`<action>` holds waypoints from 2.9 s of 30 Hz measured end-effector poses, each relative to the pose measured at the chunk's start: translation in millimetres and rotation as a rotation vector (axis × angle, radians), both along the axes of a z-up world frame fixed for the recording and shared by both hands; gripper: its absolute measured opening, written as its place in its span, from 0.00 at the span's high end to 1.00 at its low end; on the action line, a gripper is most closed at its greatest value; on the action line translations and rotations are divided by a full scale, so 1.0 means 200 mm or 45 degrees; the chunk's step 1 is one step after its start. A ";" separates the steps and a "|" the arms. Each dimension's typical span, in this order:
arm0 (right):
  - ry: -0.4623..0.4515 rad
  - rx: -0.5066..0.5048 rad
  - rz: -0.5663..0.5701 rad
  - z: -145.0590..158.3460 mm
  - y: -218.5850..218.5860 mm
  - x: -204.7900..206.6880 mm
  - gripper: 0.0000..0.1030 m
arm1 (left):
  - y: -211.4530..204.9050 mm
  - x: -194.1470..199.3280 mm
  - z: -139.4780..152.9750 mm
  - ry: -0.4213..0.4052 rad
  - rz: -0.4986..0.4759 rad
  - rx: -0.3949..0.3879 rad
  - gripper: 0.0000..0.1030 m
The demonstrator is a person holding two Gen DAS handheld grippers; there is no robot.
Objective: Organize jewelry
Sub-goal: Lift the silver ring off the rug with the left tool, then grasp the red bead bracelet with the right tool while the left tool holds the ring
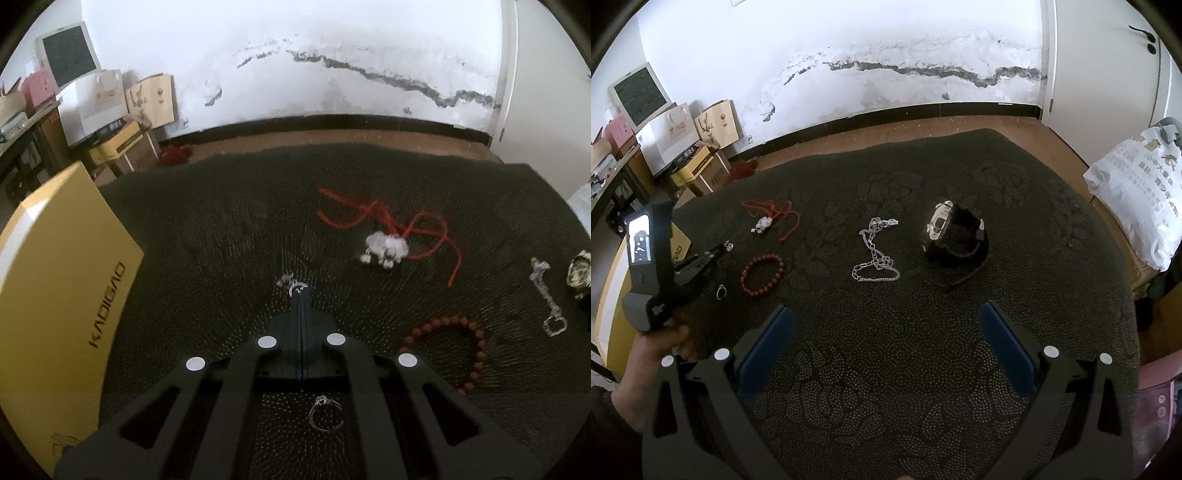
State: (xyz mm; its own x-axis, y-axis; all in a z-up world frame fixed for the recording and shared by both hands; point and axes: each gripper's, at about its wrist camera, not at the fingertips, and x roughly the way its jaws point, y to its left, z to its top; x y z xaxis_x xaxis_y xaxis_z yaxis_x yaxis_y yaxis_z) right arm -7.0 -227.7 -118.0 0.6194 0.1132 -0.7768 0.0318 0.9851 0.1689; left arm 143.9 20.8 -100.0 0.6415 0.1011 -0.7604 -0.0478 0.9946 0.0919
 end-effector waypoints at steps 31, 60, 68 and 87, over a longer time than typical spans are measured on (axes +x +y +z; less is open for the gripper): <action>0.001 -0.001 0.007 -0.01 0.01 0.02 0.06 | 0.04 0.11 -0.10 0.050 -0.001 -0.112 0.35; 0.003 0.010 0.007 -0.02 0.00 0.01 0.06 | 0.03 0.07 -0.05 0.008 -0.020 -0.052 0.88; 0.015 -0.034 0.055 -0.07 0.09 0.02 0.05 | 0.06 -0.04 0.12 -0.031 -0.025 -0.068 0.88; -0.037 -0.186 0.249 -0.28 0.69 0.33 0.06 | 0.28 -0.26 0.28 -0.067 -0.050 -0.107 0.88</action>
State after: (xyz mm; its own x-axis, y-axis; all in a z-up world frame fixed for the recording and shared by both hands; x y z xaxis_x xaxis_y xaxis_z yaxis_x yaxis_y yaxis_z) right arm 59.0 -90.5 -173.4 0.6192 0.1208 -0.7758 -0.1650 0.9860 0.0218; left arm 92.9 77.5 -44.3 0.6831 0.0123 -0.7303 -0.0113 0.9999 0.0062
